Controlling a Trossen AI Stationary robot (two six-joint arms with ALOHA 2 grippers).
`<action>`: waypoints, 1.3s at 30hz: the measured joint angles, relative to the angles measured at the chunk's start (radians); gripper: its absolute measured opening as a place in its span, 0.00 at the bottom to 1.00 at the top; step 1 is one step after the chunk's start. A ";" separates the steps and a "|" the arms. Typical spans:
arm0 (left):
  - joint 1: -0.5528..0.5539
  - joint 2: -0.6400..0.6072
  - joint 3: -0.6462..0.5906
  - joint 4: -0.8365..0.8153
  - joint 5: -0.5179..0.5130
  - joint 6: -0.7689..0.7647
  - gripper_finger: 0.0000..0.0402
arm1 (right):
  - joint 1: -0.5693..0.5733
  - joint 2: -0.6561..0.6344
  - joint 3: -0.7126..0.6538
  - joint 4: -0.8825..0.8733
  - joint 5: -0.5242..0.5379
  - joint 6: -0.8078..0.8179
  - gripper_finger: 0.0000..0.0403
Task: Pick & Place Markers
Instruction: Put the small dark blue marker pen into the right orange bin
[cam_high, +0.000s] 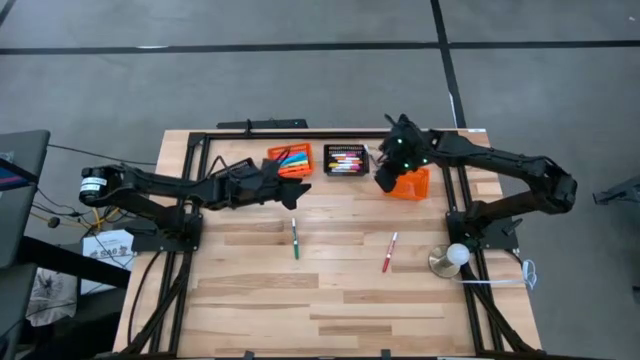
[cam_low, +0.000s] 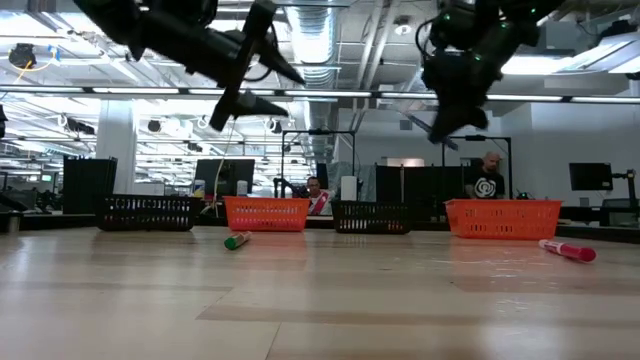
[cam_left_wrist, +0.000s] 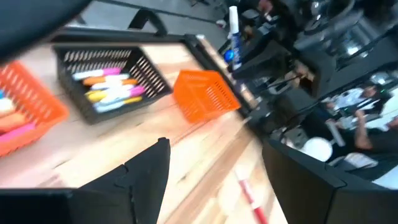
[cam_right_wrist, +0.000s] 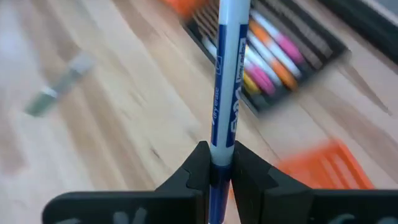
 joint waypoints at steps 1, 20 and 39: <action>-0.001 0.000 -0.013 0.001 -0.001 0.000 0.63 | 0.000 -0.001 0.000 -0.042 0.028 -0.004 0.08; -0.006 0.001 -0.057 0.034 -0.004 -0.004 0.63 | -0.003 0.205 -0.002 -0.409 0.331 -0.100 0.08; -0.011 0.001 -0.057 0.053 -0.003 -0.004 0.63 | -0.077 0.322 -0.002 -0.466 0.368 -0.161 0.12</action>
